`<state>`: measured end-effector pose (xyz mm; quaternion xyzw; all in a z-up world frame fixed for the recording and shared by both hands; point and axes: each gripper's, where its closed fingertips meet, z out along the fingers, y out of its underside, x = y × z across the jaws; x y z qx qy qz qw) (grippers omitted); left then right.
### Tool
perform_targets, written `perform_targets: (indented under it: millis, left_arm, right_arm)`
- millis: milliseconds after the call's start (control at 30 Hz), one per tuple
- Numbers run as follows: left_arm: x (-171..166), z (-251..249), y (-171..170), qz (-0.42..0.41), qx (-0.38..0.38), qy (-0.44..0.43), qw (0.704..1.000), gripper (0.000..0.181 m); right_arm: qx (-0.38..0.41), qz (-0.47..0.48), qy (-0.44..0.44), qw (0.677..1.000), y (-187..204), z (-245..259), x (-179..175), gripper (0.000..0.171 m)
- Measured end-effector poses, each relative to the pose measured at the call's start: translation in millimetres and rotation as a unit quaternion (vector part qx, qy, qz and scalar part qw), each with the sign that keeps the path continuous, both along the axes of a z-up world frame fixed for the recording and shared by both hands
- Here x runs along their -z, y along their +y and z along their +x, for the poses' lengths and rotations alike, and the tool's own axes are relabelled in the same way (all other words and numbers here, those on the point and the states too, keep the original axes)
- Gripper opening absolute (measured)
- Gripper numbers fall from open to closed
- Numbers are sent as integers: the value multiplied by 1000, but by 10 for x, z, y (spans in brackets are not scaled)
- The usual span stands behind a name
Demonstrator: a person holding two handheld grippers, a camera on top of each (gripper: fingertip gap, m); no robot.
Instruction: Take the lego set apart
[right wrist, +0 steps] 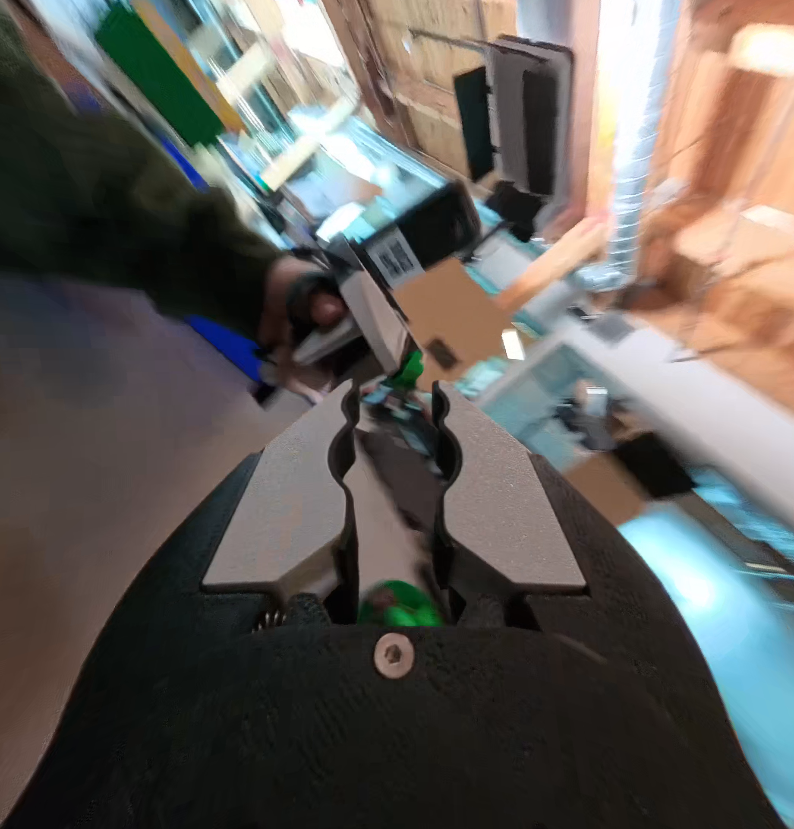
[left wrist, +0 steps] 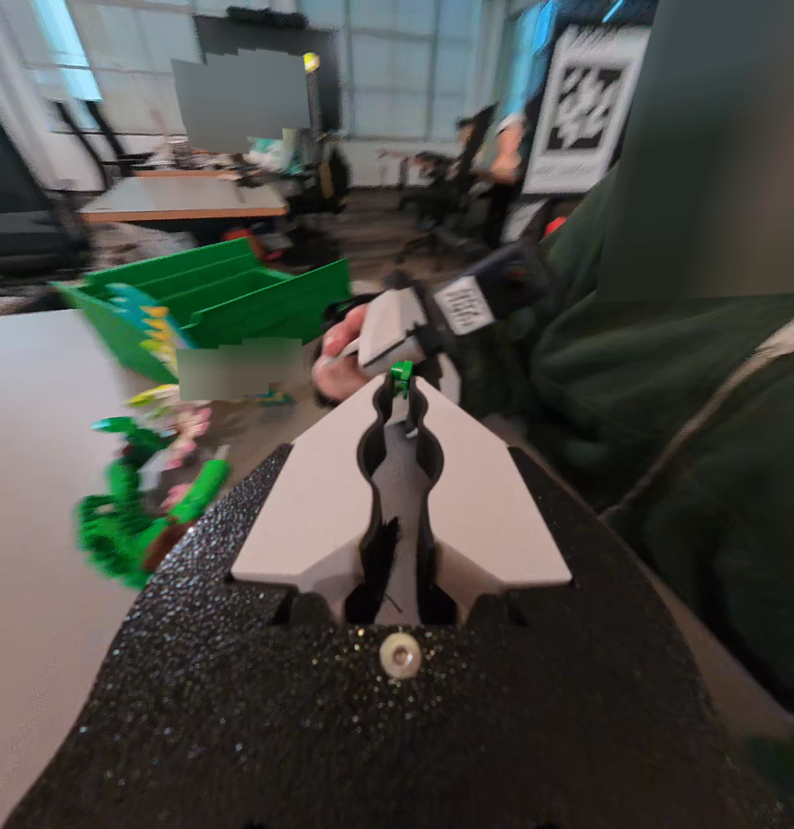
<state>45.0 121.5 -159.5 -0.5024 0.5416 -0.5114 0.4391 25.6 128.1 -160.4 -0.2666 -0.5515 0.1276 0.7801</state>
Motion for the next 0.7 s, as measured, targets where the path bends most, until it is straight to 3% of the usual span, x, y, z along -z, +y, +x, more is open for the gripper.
perform_targets:
  millis: [100,167,400,667,700]
  left_arm:
    - [-88,-95,-164,-119,103,-55,986,5]
    - [-63,-120,-245,-174,158,-67,970,5]
    - [19,-103,-508,-248,270,-53,929,5]
    - [131,-93,-594,-271,298,-21,915,5]
    - [160,-97,-619,-272,303,-13,913,5]
  right_arm:
    - [-155,-155,-2,976,-223,-5,-2,25]
    - [-202,-196,10,959,-293,18,-52,23]
    - [-292,-253,-19,922,-545,-7,-26,17]
    - [-324,-286,-61,900,-656,-32,72,20]
    - [-323,-287,-68,899,-661,-40,96,14]
